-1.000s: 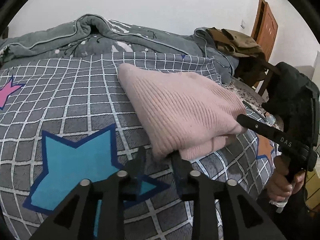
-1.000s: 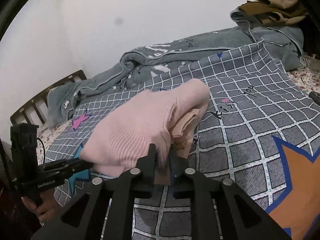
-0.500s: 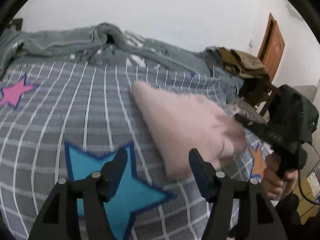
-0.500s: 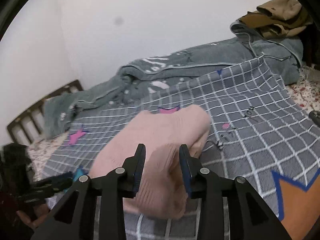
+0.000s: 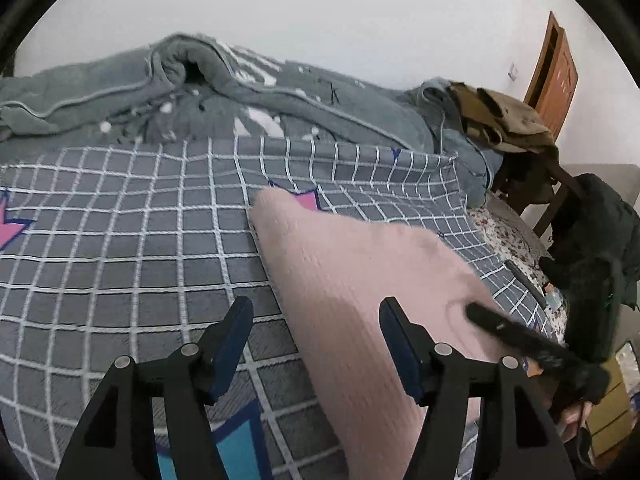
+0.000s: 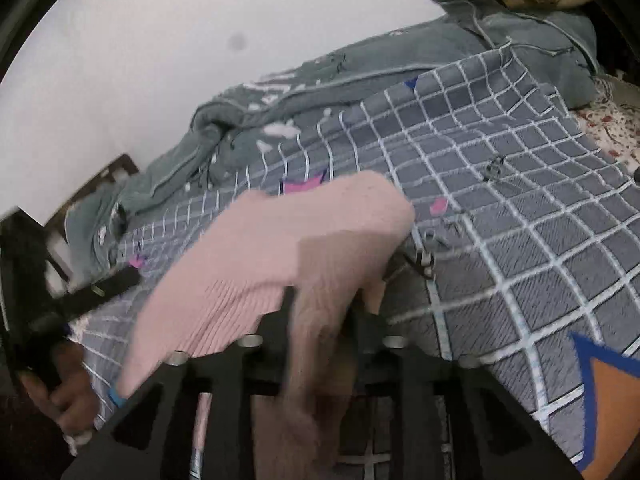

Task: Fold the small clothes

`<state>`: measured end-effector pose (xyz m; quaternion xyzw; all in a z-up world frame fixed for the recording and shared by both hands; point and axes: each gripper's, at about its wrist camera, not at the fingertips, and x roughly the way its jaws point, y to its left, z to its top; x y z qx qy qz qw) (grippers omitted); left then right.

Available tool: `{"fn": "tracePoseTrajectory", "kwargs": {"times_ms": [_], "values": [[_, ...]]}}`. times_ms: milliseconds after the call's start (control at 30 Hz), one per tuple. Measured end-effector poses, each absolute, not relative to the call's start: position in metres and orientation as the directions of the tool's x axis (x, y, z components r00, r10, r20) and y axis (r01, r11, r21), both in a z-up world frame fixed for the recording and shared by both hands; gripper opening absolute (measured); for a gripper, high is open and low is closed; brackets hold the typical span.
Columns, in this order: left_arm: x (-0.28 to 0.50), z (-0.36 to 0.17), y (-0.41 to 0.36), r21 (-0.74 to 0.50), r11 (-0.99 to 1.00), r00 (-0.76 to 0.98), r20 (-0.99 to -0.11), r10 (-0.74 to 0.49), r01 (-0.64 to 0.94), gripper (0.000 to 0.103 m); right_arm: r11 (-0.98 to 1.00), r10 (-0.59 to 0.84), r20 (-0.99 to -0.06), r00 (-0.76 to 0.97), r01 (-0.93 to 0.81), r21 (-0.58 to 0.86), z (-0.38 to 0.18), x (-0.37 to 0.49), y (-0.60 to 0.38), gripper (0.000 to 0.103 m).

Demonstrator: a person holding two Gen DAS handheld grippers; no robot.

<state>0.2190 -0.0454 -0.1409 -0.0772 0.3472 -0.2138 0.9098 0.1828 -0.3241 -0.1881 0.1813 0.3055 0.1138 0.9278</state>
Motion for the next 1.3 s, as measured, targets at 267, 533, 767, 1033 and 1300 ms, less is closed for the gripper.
{"fn": "tracePoseTrajectory", "kwargs": {"times_ms": [267,533,767,1033,1300], "values": [[0.257,-0.17,-0.043,-0.434,0.849,0.561,-0.64,-0.525,0.3,0.064,0.934,0.309,-0.633,0.709,-0.103,0.341,-0.182,0.231,-0.311,0.051],[0.266,-0.185,-0.05,-0.484,0.827,0.525,-0.643,-0.558,0.285,0.063,0.928,0.323,-0.66,0.679,-0.091,0.361,-0.201,0.235,-0.312,0.058],[0.259,-0.182,-0.061,-0.422,0.858,0.58,-0.634,-0.511,0.294,0.042,0.921,0.343,-0.649,0.679,-0.105,0.376,-0.209,0.234,-0.308,0.053],[0.253,-0.174,-0.055,-0.424,0.855,0.642,-0.572,-0.51,0.3,0.032,0.896,0.369,-0.576,0.73,-0.115,0.429,-0.204,0.221,-0.303,0.034],[0.249,-0.156,-0.032,-0.417,0.859,0.695,-0.522,-0.494,0.298,0.031,0.868,0.409,-0.517,0.752,-0.145,0.475,-0.18,0.226,-0.282,0.031]]}}
